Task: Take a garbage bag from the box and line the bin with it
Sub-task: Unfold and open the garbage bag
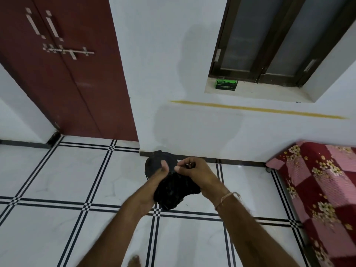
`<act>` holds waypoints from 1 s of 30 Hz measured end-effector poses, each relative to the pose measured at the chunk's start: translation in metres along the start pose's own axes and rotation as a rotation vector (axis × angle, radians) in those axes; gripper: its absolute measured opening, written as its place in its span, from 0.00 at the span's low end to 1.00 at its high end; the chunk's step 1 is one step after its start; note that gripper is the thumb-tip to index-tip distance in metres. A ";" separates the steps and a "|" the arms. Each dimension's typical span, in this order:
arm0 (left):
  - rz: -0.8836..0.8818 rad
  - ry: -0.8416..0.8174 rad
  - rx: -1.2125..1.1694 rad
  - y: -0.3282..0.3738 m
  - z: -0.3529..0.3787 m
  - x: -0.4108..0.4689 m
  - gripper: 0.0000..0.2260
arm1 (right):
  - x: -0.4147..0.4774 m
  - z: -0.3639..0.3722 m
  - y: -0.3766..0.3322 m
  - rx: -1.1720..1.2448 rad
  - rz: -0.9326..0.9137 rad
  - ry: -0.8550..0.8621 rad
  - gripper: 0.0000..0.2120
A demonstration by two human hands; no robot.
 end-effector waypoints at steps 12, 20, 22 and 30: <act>0.094 0.262 0.130 0.021 -0.165 0.007 0.10 | 0.010 0.107 -0.016 0.137 0.090 -0.072 0.05; 0.083 0.289 0.064 0.029 -0.178 0.026 0.12 | 0.012 0.134 -0.032 0.166 0.008 -0.008 0.12; 0.077 0.308 0.017 0.030 -0.179 0.031 0.13 | 0.015 0.136 -0.036 0.214 0.023 -0.027 0.11; 0.286 0.343 0.297 0.042 -0.151 0.044 0.19 | 0.034 0.134 -0.065 0.538 0.097 -0.102 0.11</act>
Point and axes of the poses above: each hand's wrist, its own x-axis towards the middle knuckle, its own z-axis out of the palm, y = z × x, the point moved 3 cm from there along x, towards the middle knuckle, and after that the axes turned 14 degrees about z, right-handed, at the moved point
